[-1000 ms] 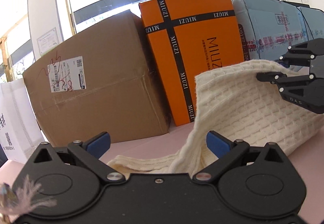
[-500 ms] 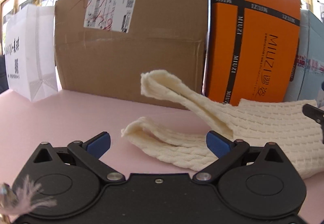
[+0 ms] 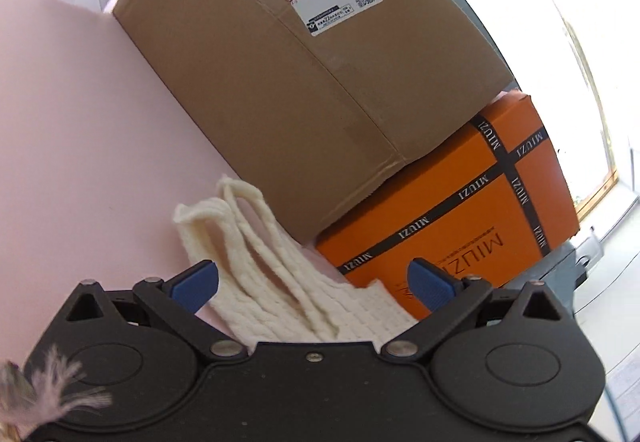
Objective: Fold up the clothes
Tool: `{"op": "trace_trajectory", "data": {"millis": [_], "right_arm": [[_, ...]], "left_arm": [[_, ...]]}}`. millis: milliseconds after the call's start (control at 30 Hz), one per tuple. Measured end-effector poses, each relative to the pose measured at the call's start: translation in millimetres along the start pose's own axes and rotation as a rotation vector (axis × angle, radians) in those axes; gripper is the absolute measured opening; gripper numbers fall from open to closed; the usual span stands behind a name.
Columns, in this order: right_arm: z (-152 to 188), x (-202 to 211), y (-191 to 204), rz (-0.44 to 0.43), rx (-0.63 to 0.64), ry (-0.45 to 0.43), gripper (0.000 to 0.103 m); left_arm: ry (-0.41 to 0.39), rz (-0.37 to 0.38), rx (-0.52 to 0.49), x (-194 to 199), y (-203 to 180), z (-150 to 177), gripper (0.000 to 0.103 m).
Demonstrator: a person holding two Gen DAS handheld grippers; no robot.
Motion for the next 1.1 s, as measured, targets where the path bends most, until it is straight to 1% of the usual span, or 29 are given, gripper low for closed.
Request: {"op": "trace_trajectory", "data": {"millis": [33,67,167,267,333,467,500,567,633,700,800,833,867,967,1000,1100], "right_arm": [[2,-1,1,-0.006,0.008,0.007,0.098],[5,-2,-1,-0.003,0.012,0.017,0.098],[14,-7,-11,0.035,-0.004,0.063,0.098],[17,-8,-17,0.035,-0.042,0.075,0.098],[19,-8,-19,0.032,-0.052,0.081,0.1],[21,-9,-20,0.03,-0.064,0.093,0.1],[21,-9,-20,0.029,-0.065,0.093,0.1],[21,-9,-20,0.029,-0.066,0.095,0.101],[21,-9,-20,0.029,-0.066,0.096,0.101],[21,-9,-20,0.03,-0.066,0.095,0.101],[21,-9,-20,0.033,-0.063,0.096,0.101],[21,-9,-20,0.033,-0.064,0.097,0.101],[21,-9,-21,0.032,-0.065,0.099,0.101],[22,-9,-20,0.029,-0.066,0.102,0.101],[22,-9,-20,0.029,-0.065,0.102,0.101],[21,-8,-20,0.03,-0.061,0.098,0.101]], "left_arm": [[0.009,-0.002,0.03,-5,1,1,0.103],[0.008,-0.02,0.044,-11,4,1,0.103],[0.003,-0.077,0.083,-29,16,0,0.103],[-0.007,-0.087,0.089,-38,17,1,0.103],[-0.001,-0.097,0.08,-43,15,2,0.103],[-0.018,-0.11,0.071,-52,11,-1,0.103],[-0.025,-0.113,0.051,-53,8,-2,0.103],[-0.048,-0.14,-0.026,-58,4,-3,0.103],[-0.05,-0.158,-0.083,-65,0,1,0.103],[-0.029,-0.197,-0.136,-66,-3,5,0.103],[0.006,-0.217,-0.17,-50,-15,3,0.103],[-0.002,-0.201,-0.154,-43,-19,-1,0.103],[-0.01,-0.169,-0.128,-36,-26,-5,0.103],[-0.026,-0.052,-0.045,-26,-43,-12,0.103],[-0.004,-0.028,-0.019,-30,-45,-11,0.103],[0.07,-0.115,0.061,-53,-23,4,0.103]]}}
Point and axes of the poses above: each gripper's, at about its wrist camera, not at the fingertips, and x roughly against the way its jaws point, y to its left, z to its underside, the point moved 10 cm from there along -x, roughly the way its jaws point, and after that the axes turned 15 degrees about -y, right-handed, at the moved point
